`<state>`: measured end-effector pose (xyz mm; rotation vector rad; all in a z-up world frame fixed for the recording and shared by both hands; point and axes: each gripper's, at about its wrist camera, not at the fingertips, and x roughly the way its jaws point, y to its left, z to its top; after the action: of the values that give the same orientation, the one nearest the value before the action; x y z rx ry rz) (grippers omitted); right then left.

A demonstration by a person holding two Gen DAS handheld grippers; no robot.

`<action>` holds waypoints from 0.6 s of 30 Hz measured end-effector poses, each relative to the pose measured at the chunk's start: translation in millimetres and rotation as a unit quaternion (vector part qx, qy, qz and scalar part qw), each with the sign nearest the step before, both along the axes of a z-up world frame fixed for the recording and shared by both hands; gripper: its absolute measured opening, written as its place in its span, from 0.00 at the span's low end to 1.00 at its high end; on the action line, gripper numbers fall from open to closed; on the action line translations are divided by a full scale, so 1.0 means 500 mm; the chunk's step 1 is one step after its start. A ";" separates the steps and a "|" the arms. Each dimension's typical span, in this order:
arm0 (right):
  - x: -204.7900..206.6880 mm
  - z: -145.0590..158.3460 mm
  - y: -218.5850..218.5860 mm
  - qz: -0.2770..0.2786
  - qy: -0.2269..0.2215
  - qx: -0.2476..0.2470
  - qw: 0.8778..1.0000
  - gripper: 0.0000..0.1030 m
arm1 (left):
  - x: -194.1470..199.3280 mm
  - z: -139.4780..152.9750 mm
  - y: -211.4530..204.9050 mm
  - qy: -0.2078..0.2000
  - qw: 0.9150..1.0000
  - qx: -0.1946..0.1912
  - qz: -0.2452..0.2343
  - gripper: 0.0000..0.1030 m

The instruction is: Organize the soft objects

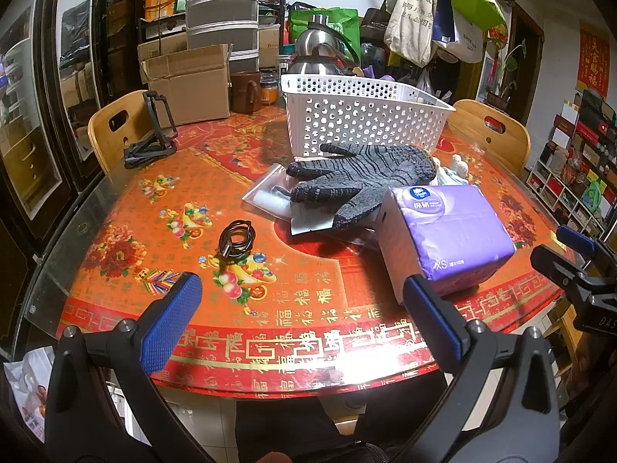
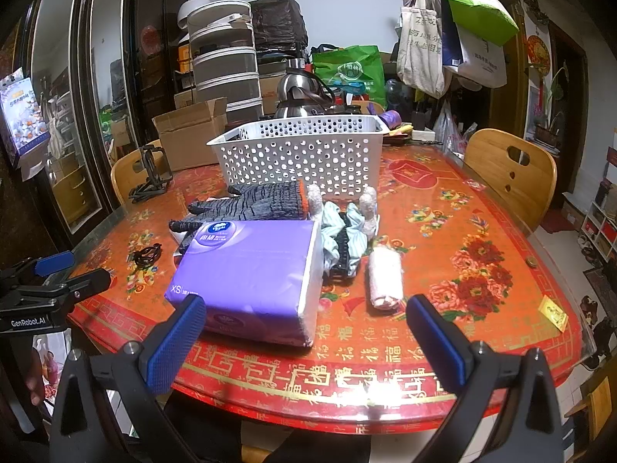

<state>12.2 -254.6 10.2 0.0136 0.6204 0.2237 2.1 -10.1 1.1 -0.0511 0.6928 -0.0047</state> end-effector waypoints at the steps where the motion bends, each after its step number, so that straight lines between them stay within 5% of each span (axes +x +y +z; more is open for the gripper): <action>1: 0.000 0.000 0.000 0.000 0.000 0.000 1.000 1.00 | 0.000 -0.001 -0.002 0.000 1.000 0.001 0.000 1.00; 8: -0.002 0.001 -0.001 0.018 -0.009 0.023 1.000 1.00 | 0.000 0.000 0.005 -0.010 0.999 -0.029 -0.014 1.00; 14: 0.010 0.006 -0.054 -0.016 -0.064 0.047 0.997 1.00 | 0.027 0.004 0.045 -0.038 0.997 -0.063 -0.027 1.00; 18: 0.088 -0.035 -0.102 -0.072 0.018 0.026 0.997 1.00 | 0.097 -0.042 0.091 0.018 0.999 -0.043 0.013 1.00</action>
<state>56.1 -305.8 -7.4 0.1125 0.6457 0.1007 50.8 35.5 -19.9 -0.1436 0.7278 -0.0078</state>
